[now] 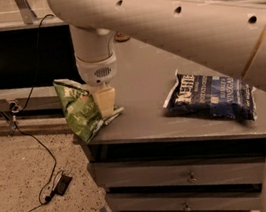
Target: Move green jalapeno chip bag near blue chip bag
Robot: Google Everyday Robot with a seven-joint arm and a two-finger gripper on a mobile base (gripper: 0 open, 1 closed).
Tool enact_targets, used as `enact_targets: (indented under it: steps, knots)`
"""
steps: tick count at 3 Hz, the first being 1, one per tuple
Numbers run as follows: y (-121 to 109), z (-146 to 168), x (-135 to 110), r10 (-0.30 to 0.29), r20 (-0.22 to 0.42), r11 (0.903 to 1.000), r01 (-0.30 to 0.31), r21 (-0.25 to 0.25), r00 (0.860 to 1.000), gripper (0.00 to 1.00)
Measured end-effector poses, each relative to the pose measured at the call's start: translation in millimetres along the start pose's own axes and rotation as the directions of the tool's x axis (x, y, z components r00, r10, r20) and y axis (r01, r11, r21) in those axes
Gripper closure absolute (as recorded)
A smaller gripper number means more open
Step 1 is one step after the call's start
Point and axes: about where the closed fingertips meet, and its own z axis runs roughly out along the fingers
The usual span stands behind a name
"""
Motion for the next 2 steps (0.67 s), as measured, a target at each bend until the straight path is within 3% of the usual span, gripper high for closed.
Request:
enact_targets:
  steps: [1, 2]
  knots:
    - [-10, -39, 3, 0.041, 0.073, 0.9991, -0.042, 0.012, 0.997, 0.95]
    - [-34, -79, 16, 0.101, 0.131, 0.9938, -0.106, 0.032, 0.986, 1.00]
